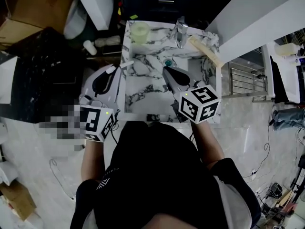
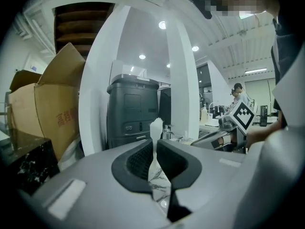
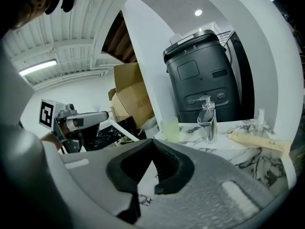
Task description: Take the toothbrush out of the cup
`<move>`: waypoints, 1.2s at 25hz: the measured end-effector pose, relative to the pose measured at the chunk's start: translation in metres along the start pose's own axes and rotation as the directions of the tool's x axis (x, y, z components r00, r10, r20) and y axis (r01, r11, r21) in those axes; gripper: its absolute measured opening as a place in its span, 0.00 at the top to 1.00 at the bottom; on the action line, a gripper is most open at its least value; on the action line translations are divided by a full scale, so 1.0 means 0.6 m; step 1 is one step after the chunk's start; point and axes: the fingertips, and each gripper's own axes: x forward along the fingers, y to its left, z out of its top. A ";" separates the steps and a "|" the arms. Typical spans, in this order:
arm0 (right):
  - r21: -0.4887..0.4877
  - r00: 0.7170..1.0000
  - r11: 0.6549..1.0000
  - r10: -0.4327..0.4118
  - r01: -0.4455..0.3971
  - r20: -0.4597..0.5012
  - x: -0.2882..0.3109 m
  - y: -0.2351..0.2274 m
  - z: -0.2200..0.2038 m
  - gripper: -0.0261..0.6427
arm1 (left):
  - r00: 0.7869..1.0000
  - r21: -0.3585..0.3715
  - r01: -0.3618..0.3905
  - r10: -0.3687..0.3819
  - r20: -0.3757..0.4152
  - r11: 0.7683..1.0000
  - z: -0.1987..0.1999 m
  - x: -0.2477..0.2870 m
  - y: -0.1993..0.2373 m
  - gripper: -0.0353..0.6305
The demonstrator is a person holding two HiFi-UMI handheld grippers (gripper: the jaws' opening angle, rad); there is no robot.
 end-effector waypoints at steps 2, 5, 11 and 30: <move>-0.005 1.000 1.000 -0.003 0.003 0.001 0.000 -0.001 0.001 0.96 | 1.000 -0.019 -0.002 0.002 -0.003 1.000 -0.008 -0.003 -0.002 0.88; -0.019 1.000 1.000 -0.006 0.006 0.007 0.001 -0.002 0.006 0.96 | 1.000 -0.034 0.000 -0.001 -0.016 0.999 -0.011 -0.008 -0.007 0.88; -0.038 1.000 0.999 -0.006 0.007 0.013 0.010 -0.001 0.012 0.96 | 0.999 -0.041 -0.013 0.011 -0.052 0.999 -0.015 -0.013 -0.006 0.88; -0.083 1.000 0.996 0.018 -0.019 -0.014 0.013 -0.007 0.011 0.96 | 0.998 -0.042 -0.014 0.012 -0.065 0.999 -0.013 0.000 -0.013 0.88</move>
